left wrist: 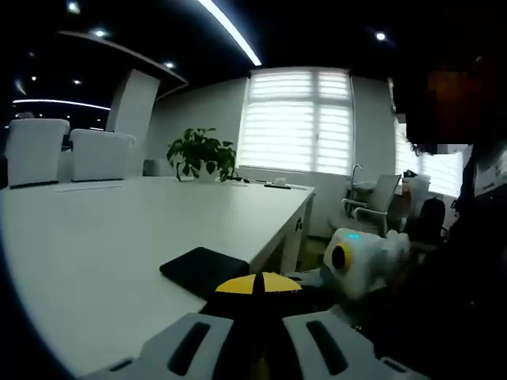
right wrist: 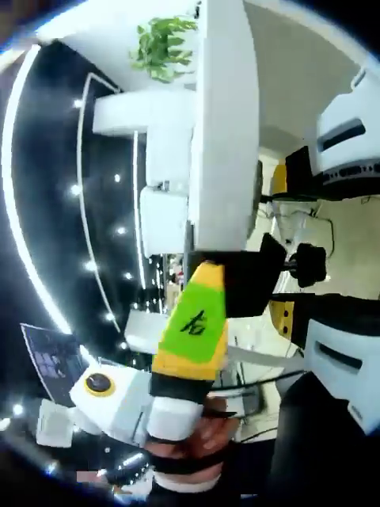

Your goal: Clamp the fixed fixture on the desktop, loosen the retaining clip, secure it to the edge of the desk, and tighten the retaining clip.

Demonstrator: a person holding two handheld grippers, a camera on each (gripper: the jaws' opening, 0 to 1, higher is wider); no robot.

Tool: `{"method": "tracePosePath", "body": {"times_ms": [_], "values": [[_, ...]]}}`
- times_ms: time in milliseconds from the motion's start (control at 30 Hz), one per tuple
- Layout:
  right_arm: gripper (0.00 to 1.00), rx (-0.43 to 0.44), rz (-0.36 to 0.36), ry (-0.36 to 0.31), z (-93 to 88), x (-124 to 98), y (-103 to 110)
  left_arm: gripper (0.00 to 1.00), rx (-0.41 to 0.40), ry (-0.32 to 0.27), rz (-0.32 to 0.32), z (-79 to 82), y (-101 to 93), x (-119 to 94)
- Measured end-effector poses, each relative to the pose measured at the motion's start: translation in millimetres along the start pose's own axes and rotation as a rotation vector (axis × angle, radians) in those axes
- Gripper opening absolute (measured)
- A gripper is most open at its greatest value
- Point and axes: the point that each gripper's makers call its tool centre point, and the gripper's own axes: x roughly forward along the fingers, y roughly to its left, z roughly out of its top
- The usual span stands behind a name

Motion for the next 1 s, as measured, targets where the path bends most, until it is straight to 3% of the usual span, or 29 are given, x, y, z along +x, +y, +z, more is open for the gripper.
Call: {"method": "tracePosePath", "body": {"times_ms": [33,100,133,167,367,567,700,900,967,1000], "values": [[0.44,-0.031,-0.032,-0.001,2.4,3.2,4.4,0.01,-0.001,0.0,-0.001,0.1,0.1,0.1],[0.43,0.016,-0.118,-0.016,-3.2,2.8,5.6,0.01,-0.003,-0.002,-0.005,0.5,0.1,0.1],[0.44,0.041,-0.124,0.014,-11.2,1.8,9.5,0.01,-0.005,-0.002,-0.006,0.6,0.1,0.2],[0.45,0.083,-0.12,0.092,-27.8,-0.3,17.6,0.01,-0.005,-0.001,-0.008,0.6,-0.1,0.2],[0.49,0.126,-0.203,0.161,-72.2,-10.4,31.9,0.01,-0.005,-0.006,-0.026,1.1,-0.6,0.1],[0.49,0.065,-0.222,0.118,-50.0,4.2,26.2,0.01,-0.016,-0.026,-0.037,2.2,-0.7,-0.7],[0.49,0.106,-0.241,0.13,-48.5,14.1,26.2,0.01,-0.015,-0.022,-0.039,2.2,-0.7,-0.6],[0.49,0.087,-0.262,0.114,-43.2,17.3,23.2,0.01,-0.02,-0.026,-0.037,2.2,-0.1,-0.9],[0.46,0.104,-0.277,0.123,-46.7,17.9,19.4,0.01,-0.021,-0.026,-0.037,2.2,-0.1,-1.0],[0.38,0.12,-0.28,0.115,-44.9,16.7,17.1,0.01,-0.021,-0.025,-0.037,2.1,-0.3,-1.1]]}}
